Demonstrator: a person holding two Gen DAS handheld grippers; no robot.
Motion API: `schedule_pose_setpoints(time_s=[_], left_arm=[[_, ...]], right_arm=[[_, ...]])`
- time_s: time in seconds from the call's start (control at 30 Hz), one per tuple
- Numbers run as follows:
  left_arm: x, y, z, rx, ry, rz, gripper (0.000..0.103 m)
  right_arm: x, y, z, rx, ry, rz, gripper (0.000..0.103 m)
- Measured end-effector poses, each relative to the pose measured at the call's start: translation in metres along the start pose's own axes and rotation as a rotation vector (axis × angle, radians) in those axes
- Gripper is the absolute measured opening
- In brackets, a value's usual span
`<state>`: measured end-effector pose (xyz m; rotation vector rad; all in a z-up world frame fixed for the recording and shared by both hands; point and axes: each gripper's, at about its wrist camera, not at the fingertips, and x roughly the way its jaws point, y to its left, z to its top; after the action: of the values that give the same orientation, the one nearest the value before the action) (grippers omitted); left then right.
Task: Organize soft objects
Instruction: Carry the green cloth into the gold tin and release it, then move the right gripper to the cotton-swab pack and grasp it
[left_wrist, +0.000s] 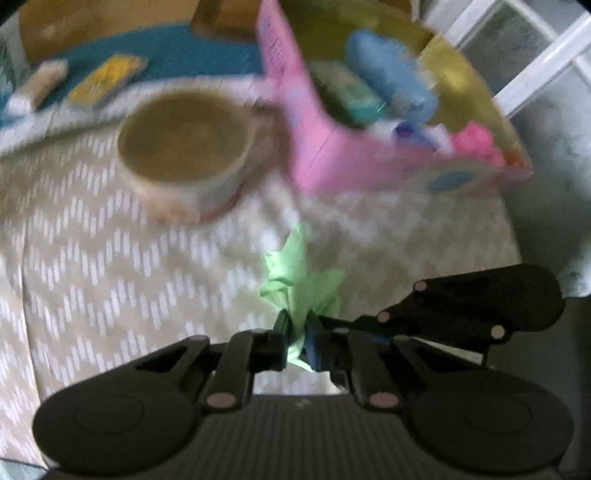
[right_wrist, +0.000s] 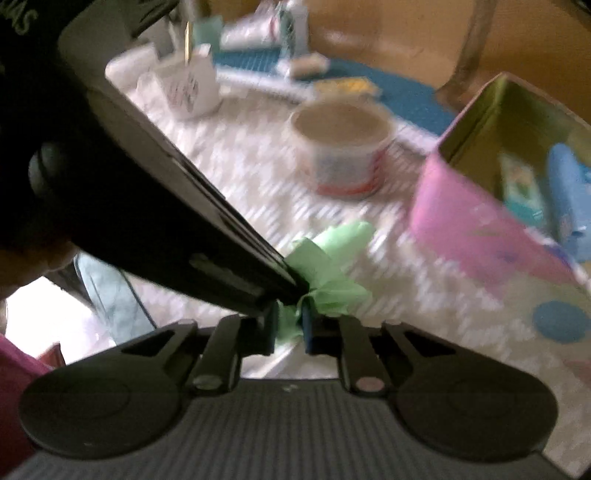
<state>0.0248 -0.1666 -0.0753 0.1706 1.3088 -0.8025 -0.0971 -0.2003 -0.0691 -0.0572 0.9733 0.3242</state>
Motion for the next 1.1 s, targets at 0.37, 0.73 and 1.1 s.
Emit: schedule_pose_setpoints(time_s=[0.37, 0.73, 1.1], left_arm=[[-0.017, -0.068, 0.106, 0.155, -0.222, -0.150, 0.013], [0.014, -0.063, 0.110, 0.173, -0.214, 0.053, 0.045], [-0.069, 0.028, 0.055, 0.021, -0.368, 0.184, 0.050]], right_arm=[[-0.070, -0.090, 0.018, 0.214, -0.232, -0.321, 0.016], [-0.058, -0.122, 0.002, 0.410, -0.178, -0.508, 0.050], [-0.063, -0.081, 0.061, 0.411, -0.371, -0.351, 0.050]])
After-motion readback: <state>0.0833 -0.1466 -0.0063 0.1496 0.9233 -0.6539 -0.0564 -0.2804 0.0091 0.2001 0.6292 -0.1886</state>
